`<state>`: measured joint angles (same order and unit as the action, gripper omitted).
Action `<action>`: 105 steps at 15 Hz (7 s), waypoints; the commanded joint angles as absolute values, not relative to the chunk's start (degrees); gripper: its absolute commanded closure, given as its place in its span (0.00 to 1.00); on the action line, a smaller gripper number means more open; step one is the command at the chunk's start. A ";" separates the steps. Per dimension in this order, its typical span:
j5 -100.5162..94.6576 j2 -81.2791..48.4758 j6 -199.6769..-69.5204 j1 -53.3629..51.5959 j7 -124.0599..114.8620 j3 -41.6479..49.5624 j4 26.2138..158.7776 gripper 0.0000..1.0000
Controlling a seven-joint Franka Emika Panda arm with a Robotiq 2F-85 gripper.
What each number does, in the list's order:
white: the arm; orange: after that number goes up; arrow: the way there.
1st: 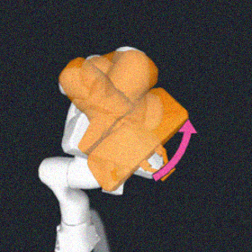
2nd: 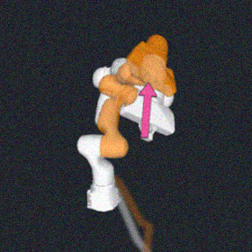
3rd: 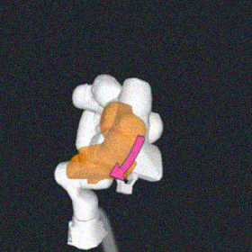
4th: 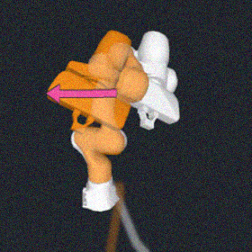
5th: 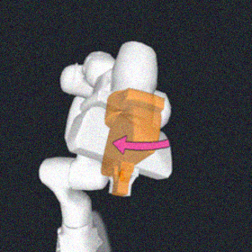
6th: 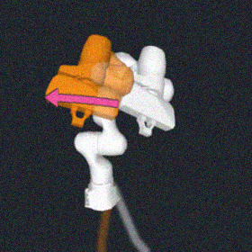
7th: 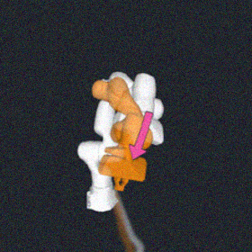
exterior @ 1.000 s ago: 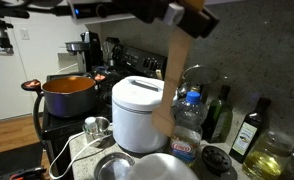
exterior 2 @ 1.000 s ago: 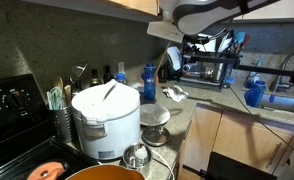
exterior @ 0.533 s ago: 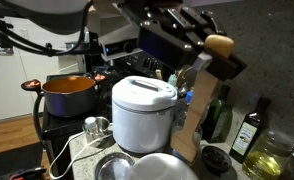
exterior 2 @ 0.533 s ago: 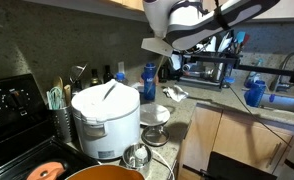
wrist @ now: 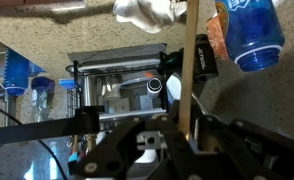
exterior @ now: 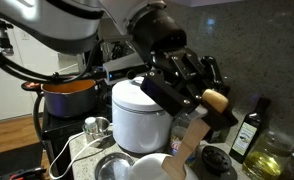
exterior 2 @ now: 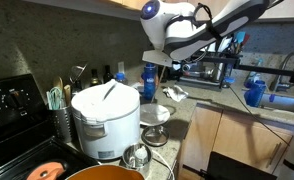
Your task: Use the wooden spoon to mix the plate
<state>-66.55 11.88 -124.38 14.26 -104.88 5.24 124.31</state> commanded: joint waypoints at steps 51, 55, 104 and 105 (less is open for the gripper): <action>-73.28 -5.73 -109.60 5.38 -113.24 5.63 114.27 0.96; -72.13 -6.76 -115.26 5.95 -117.30 5.80 114.69 0.96; -51.91 10.23 -120.37 5.54 -81.55 5.93 113.35 0.97; -49.82 11.02 -121.89 5.37 -78.59 6.02 113.72 0.97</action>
<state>-54.09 7.15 -118.01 5.68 -85.23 5.92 111.00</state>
